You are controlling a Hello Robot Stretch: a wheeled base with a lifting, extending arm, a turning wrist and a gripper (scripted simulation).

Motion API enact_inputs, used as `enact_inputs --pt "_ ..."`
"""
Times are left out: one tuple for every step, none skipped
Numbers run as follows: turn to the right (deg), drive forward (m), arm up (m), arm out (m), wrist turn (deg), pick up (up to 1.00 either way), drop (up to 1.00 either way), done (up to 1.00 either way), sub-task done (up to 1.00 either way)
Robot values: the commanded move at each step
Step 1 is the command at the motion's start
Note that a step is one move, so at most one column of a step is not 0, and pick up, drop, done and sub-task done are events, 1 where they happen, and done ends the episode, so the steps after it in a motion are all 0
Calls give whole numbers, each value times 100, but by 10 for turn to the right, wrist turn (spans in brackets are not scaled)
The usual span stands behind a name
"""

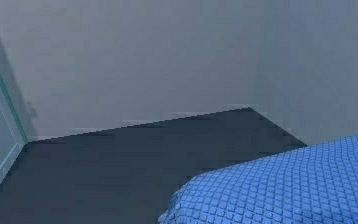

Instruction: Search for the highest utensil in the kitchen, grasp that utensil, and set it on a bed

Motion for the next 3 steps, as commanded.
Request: enact_inputs --pt "0 0 10 0 0 0 0 0 0" --pt "0 0 0 -8 0 0 0 0 0" --pt "0 0 0 0 0 0 0 100 0"
